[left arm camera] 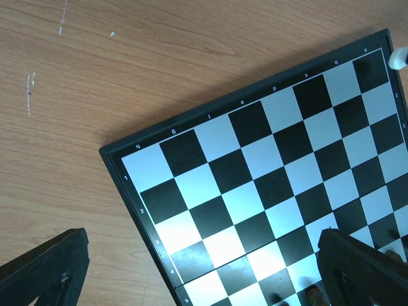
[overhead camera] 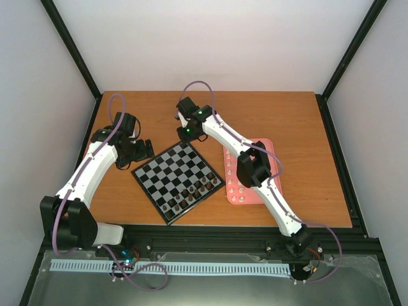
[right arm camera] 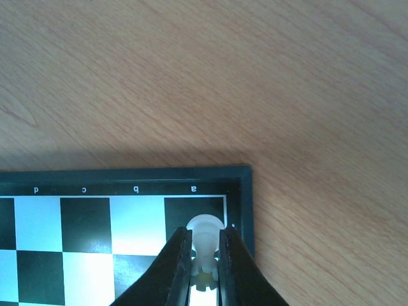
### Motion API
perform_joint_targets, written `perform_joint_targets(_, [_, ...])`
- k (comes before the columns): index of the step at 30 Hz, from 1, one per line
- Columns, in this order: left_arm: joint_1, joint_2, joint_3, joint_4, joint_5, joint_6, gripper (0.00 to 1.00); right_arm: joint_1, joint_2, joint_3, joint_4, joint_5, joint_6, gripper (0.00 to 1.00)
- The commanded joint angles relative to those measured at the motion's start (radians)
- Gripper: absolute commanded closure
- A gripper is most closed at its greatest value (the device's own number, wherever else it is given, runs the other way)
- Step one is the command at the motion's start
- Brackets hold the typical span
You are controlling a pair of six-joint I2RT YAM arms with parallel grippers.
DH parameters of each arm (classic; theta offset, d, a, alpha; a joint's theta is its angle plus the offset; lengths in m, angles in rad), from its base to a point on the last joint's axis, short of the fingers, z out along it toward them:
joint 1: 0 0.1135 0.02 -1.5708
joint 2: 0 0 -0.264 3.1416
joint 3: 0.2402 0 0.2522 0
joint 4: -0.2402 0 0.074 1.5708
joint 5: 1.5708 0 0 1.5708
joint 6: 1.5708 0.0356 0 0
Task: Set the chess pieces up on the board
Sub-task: Place the chess piece on the chessboard.
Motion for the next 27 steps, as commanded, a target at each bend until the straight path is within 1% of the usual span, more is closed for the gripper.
perform_joint_targets(1, [0.004,-0.002,0.005,-0.001,-0.012,0.016,0.00,0.020,0.031,0.034,0.010,-0.014,0.002,0.97])
perform_joint_targets(16, [0.005,-0.009,-0.015,0.005,-0.004,0.031,0.00,0.025,0.055,0.055,0.001,0.013,0.004,0.97])
perform_joint_targets(27, [0.007,-0.012,-0.024,0.011,0.000,0.031,0.00,0.025,0.064,0.056,-0.011,0.013,-0.002,0.93])
